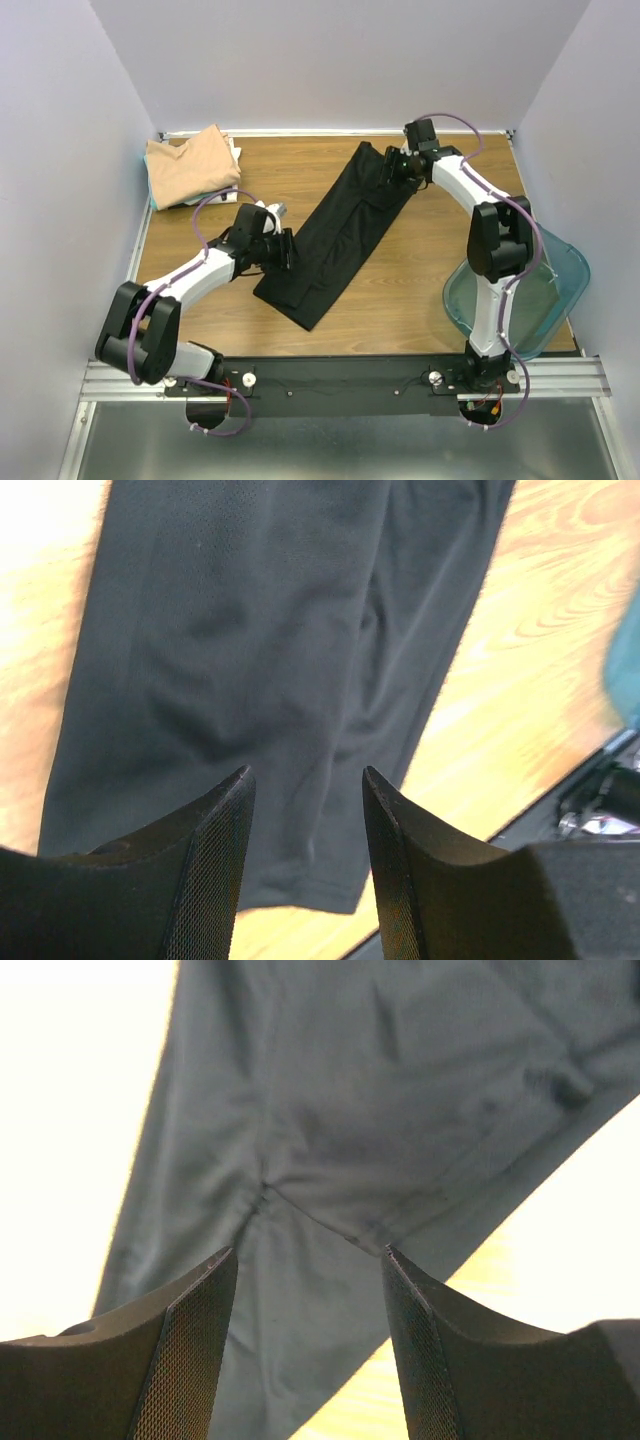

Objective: Fold and stack the t-shirts
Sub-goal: Fold the tshirt

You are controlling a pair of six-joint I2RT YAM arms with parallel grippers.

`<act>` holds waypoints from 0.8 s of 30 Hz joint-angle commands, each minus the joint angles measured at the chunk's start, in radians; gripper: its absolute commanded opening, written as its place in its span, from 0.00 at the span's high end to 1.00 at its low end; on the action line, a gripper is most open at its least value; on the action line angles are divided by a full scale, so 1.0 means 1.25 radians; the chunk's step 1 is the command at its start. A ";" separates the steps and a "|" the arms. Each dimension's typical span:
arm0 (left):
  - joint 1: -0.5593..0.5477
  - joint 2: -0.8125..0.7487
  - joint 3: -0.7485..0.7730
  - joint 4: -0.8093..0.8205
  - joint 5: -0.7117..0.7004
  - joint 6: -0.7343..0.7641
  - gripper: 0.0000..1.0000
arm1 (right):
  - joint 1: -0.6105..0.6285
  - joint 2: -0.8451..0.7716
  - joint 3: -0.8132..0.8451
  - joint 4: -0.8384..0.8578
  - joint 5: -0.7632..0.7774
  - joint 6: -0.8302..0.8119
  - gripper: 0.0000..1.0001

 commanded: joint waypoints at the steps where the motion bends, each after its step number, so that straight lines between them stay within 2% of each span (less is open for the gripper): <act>1: -0.028 0.044 0.015 0.003 -0.035 0.050 0.45 | 0.005 0.029 -0.061 -0.001 -0.008 -0.011 0.34; 10: -0.064 0.053 -0.039 -0.003 -0.043 0.045 0.46 | 0.006 0.129 -0.009 0.008 0.040 -0.012 0.33; 24: -0.218 0.021 -0.163 0.112 -0.009 -0.109 0.46 | 0.006 0.288 0.126 0.005 0.033 -0.024 0.33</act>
